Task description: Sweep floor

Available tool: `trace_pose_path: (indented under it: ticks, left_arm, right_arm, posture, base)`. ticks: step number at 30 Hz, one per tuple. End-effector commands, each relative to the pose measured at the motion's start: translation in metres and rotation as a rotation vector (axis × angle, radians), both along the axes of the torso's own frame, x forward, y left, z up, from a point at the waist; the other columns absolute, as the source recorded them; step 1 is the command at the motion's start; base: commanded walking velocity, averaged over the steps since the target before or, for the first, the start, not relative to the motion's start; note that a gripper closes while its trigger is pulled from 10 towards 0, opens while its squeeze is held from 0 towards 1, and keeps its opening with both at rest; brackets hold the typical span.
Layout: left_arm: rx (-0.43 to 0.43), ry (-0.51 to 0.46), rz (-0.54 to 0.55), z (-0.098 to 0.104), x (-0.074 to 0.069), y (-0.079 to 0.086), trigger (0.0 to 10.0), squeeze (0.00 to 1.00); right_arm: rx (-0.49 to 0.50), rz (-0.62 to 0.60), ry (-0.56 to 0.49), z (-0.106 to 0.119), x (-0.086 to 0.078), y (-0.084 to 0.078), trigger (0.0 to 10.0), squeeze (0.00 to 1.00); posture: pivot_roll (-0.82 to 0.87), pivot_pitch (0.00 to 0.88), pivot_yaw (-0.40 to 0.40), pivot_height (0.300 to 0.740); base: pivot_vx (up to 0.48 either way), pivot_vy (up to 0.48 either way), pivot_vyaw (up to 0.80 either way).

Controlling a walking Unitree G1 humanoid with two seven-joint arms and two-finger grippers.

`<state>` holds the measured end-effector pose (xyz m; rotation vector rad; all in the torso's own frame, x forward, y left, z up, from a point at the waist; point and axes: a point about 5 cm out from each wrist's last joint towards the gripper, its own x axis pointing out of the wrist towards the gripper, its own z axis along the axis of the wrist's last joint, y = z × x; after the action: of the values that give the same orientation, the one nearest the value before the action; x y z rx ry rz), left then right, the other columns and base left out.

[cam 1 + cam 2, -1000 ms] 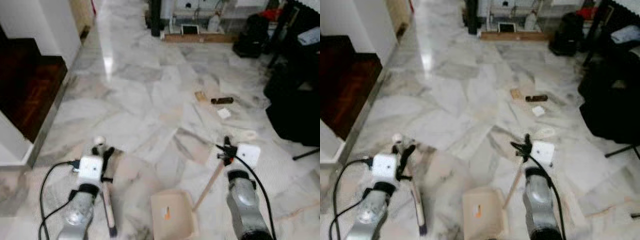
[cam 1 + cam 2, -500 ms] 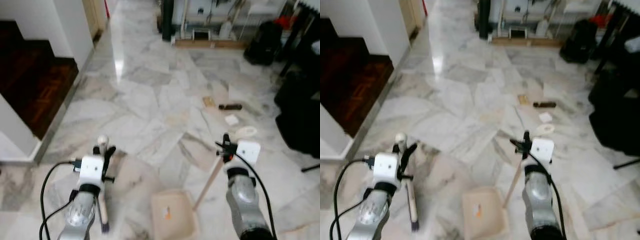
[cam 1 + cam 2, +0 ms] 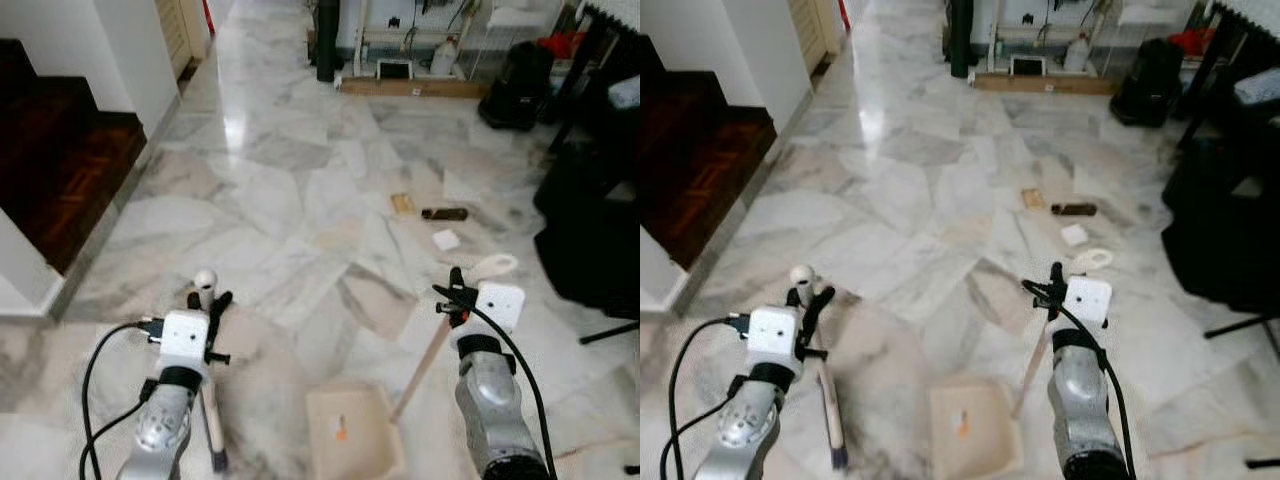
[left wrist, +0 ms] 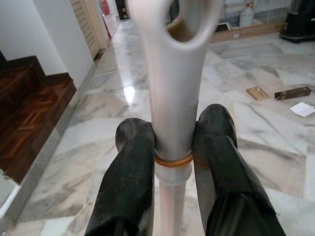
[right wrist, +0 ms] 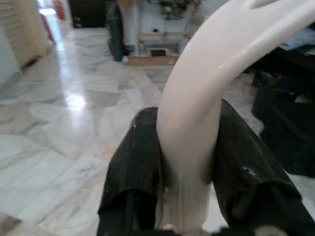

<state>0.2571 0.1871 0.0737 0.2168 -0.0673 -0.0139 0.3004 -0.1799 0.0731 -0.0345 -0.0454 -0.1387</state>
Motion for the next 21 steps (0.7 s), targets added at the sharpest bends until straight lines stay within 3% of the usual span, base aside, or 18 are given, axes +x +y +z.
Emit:
trace_pose_path:
  ticks: [1,21]
  left_arm:
    - [0.015,-0.030,-0.008,0.0060,0.0027,-0.0021,10.0,0.00]
    - [0.007,-0.032,-0.013,0.0066,0.0022,-0.0044,10.0,0.00]
  right_arm:
    - [0.022,-0.006,-0.028,0.0060,0.0014,0.0003,10.0,0.00]
    - [0.026,0.001,-0.024,0.0060,0.0013,0.0027,10.0,0.00]
  posture:
    - [0.05,0.083,-0.014,0.740]
    - [0.05,0.085,-0.019,0.740]
  base:
    - [0.000,-0.255,0.00]
    - [0.000,-0.255,0.00]
